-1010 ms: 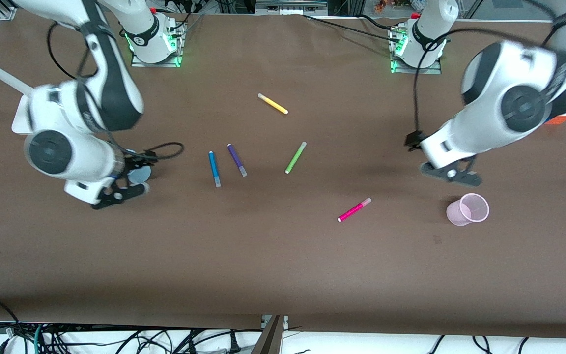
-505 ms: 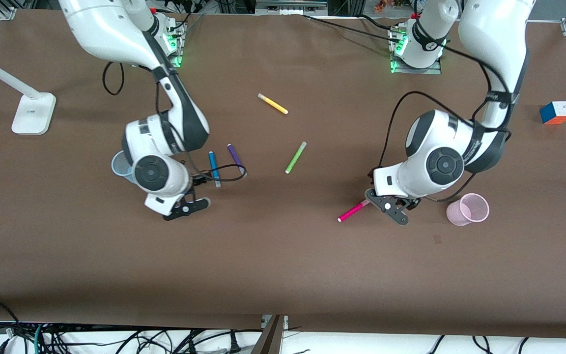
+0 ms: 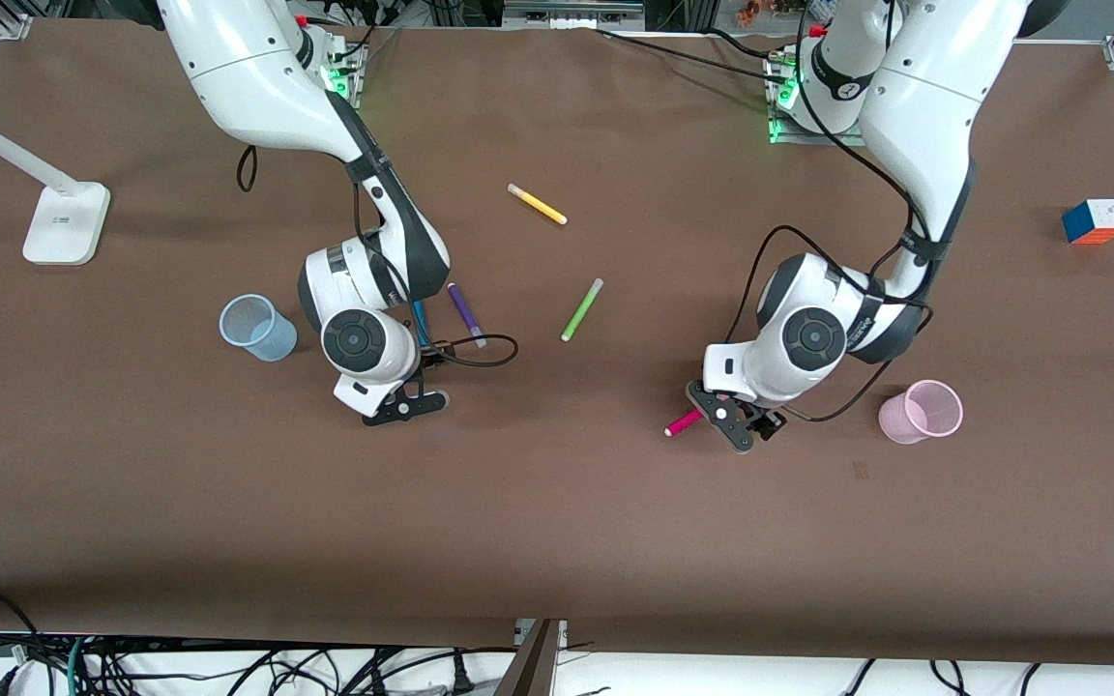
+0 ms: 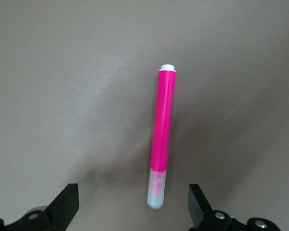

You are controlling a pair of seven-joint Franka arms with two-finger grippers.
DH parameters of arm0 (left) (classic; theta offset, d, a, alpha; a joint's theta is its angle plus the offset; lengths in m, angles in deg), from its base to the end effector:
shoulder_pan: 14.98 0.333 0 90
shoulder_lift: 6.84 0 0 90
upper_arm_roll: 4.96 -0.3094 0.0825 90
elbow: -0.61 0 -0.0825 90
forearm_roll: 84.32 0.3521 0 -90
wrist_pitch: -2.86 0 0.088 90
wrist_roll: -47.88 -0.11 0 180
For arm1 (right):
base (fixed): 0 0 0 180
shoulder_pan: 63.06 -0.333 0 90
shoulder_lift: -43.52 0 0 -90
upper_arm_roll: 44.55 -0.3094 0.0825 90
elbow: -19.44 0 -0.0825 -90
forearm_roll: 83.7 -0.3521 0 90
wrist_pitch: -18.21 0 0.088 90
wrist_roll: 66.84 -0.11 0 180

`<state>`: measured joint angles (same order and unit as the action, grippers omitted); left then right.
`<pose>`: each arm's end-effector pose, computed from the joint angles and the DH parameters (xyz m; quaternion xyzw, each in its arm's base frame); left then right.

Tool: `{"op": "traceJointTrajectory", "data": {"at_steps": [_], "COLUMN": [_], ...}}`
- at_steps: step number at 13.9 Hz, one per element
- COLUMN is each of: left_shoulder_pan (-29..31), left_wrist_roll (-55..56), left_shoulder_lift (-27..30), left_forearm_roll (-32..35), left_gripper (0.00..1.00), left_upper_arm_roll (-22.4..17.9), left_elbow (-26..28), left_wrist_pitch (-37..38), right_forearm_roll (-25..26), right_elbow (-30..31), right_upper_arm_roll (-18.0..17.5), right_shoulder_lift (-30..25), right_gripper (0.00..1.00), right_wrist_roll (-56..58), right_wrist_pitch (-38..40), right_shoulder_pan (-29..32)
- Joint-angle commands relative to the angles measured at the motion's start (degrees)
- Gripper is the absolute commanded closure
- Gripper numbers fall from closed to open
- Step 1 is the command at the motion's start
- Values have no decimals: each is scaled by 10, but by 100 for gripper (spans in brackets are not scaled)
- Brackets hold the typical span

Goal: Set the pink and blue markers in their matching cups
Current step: 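Close the right gripper on the blue marker while the left gripper grasps the pink marker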

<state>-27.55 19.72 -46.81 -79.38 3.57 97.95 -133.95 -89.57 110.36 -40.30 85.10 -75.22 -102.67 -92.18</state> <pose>0.6097 -0.2231 0.2075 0.9028 -0.4296 0.0013 0.0182 0.5821 0.2819 0.2081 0.9877 0.1191 -0.1001 0.0135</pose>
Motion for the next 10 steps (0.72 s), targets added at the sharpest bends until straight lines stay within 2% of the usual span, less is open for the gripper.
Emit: {"op": "traceJointTrajectory", "data": {"at_steps": [1, 2, 3, 4, 5, 6, 7, 8, 10], "left_shoulder_pan": [-16, -15, -16, -18, -17, -16, -15, -11, -14], "left_wrist_roll": [-7, -7, -8, -6, -6, -7, -7, -8, -2], "left_shoulder_lift": [-9, -13, -15, -14, -14, -13, -13, -12, 3], "left_forearm_roll": [17, 17, 17, 17, 17, 17, 17, 17, 17], "left_gripper": [3, 17, 48, 70, 88, 92, 93, 100, 100], "left_upper_arm_roll": [-3, -3, -3, -3, -3, -3, -3, -3, -3], "left_elbow": [7, 7, 7, 7, 7, 8, 9, 9, 8], "left_wrist_pitch": [-27, -29, -30, -29, -29, -28, -27, -25, 4], "right_forearm_roll": [-17, -18, -23, -27, -27, -27, -27, -27, -27], "right_elbow": [30, 31, 32, 36, 39, 41, 42, 42, 42], "right_upper_arm_roll": [1, 1, 1, 1, 1, 1, 1, 1, 1], "right_shoulder_lift": [-13, -13, -13, -13, -13, -13, -13, -12, -11], "right_gripper": [5, 7, 13, 24, 40, 52, 59, 61, 75], "right_wrist_roll": [-7, -7, -7, -7, -7, -7, -6, -7, -6], "right_wrist_pitch": [-22, -23, -28, -37, -41, -42, -42, -43, -46], "right_shoulder_pan": [-4, -5, -9, -9, -9, -9, -9, -10, -10]}}
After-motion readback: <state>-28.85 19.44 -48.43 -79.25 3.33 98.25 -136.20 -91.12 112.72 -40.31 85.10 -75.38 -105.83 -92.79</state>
